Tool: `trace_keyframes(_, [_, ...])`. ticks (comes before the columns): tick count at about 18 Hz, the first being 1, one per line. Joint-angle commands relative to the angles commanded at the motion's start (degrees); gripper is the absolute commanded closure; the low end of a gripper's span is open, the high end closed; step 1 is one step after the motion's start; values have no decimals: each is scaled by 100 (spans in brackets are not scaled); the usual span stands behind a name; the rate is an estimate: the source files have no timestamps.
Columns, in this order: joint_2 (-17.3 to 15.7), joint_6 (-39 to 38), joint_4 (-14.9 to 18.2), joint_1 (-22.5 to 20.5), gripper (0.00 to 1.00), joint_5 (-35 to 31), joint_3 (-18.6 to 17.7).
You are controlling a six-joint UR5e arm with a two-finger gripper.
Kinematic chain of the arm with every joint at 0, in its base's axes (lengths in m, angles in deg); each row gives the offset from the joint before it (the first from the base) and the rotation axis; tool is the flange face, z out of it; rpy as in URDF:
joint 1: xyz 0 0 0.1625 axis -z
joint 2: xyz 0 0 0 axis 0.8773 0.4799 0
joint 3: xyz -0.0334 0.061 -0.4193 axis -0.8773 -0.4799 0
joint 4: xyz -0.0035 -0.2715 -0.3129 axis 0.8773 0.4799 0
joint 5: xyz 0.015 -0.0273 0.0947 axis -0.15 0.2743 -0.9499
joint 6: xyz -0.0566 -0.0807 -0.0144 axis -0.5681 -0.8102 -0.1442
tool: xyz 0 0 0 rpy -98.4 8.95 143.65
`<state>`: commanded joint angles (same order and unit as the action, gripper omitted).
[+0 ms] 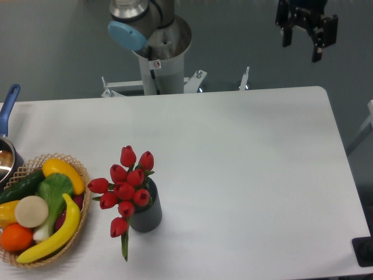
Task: Pick up the flowers from the vase
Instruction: 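Lower the open gripper from its raised pose toward the table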
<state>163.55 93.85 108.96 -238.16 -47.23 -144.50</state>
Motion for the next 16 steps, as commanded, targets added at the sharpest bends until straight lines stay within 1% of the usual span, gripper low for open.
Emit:
trace_keyframes(1, [-17, 9, -35, 0, 0, -17, -61])
trace_keyframes(6, [-26, -70, 0, 18, 0, -18, -70])
trace_keyframes(11, [-26, -88, 0, 62, 0, 44, -158])
trace_keyframes(13, [-44, -140, -9, 79, 0, 306, -272])
trace_keyframes(14, [-88, -341, -9, 88, 0, 456, -325])
trace_keyframes(16, [-202, -920, -18, 105, 0, 615, -553])
